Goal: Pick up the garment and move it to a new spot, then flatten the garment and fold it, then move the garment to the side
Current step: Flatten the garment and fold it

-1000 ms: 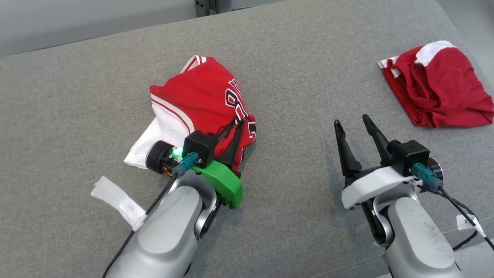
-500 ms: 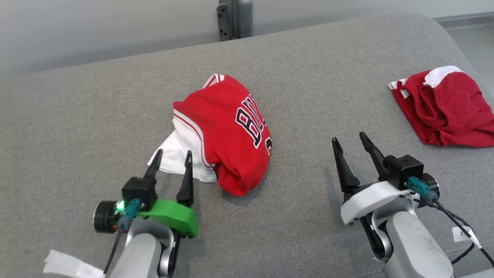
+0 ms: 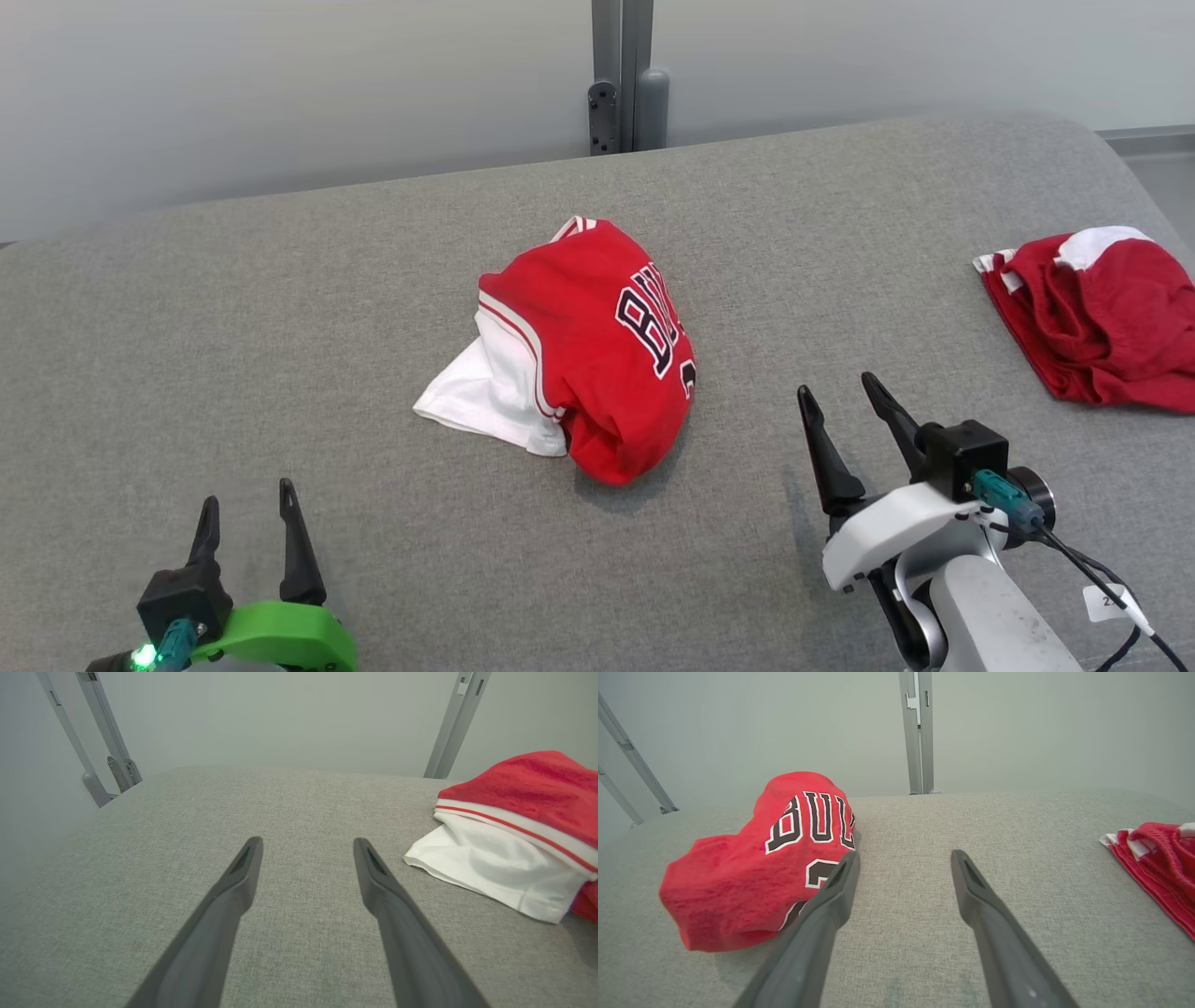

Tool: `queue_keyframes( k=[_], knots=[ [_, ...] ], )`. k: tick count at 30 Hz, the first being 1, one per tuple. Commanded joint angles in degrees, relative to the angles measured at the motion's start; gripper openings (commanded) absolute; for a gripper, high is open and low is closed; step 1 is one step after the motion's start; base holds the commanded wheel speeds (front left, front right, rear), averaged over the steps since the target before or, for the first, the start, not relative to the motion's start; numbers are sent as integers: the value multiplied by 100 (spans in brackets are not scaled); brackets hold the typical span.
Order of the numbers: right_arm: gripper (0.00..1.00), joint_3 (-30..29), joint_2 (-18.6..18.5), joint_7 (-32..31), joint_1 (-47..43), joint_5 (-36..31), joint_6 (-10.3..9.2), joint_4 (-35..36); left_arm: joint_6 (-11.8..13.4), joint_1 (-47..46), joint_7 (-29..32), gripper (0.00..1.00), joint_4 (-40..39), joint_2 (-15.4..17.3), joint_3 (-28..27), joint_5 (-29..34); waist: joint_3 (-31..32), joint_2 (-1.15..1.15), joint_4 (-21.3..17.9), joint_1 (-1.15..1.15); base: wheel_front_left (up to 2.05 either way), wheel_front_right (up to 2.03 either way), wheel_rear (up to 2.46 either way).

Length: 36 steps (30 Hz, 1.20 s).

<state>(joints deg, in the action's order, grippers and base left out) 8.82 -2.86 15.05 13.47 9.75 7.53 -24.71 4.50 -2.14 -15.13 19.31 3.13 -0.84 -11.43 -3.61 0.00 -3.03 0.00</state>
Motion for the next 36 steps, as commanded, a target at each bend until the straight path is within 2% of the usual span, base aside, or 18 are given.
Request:
queue_keyframes(
  k=[1,4,9,11,16,22,27,36],
  knots=[
    [100,22,-11,17,-65,-8,-8,-15,-36,133,1,100,-53,-4,-97,32,52,0,22,0,0,0,0],
    [100,23,-11,17,-82,-40,-8,-33,-46,235,1,100,-108,-18,-199,-21,24,0,33,0,0,0,0],
    [100,117,-8,17,28,-109,-8,2,-6,161,1,100,-58,-15,24,-213,-80,0,138,0,0,0,0],
    [100,258,-7,17,147,-132,-8,35,10,82,1,100,-41,-15,148,-273,-129,0,219,0,0,0,0],
    [100,1037,-9,17,740,-285,-8,-55,-45,-80,1,100,-61,-15,501,-433,-317,0,587,0,0,0,0],
    [100,2035,-14,-13,1736,-306,-8,-807,29,-164,1,100,12,-13,757,-574,-468,0,1084,0,0,0,0],
    [100,2810,-16,-313,2594,-156,-9,-1539,67,-244,1,100,69,-15,910,-735,-600,0,1531,0,0,0,0],
    [100,3653,-96,-865,3591,356,-8,-2963,170,-411,1,100,4,-16,1382,-1104,-1094,0,2538,0,0,0,0]
  ],
)
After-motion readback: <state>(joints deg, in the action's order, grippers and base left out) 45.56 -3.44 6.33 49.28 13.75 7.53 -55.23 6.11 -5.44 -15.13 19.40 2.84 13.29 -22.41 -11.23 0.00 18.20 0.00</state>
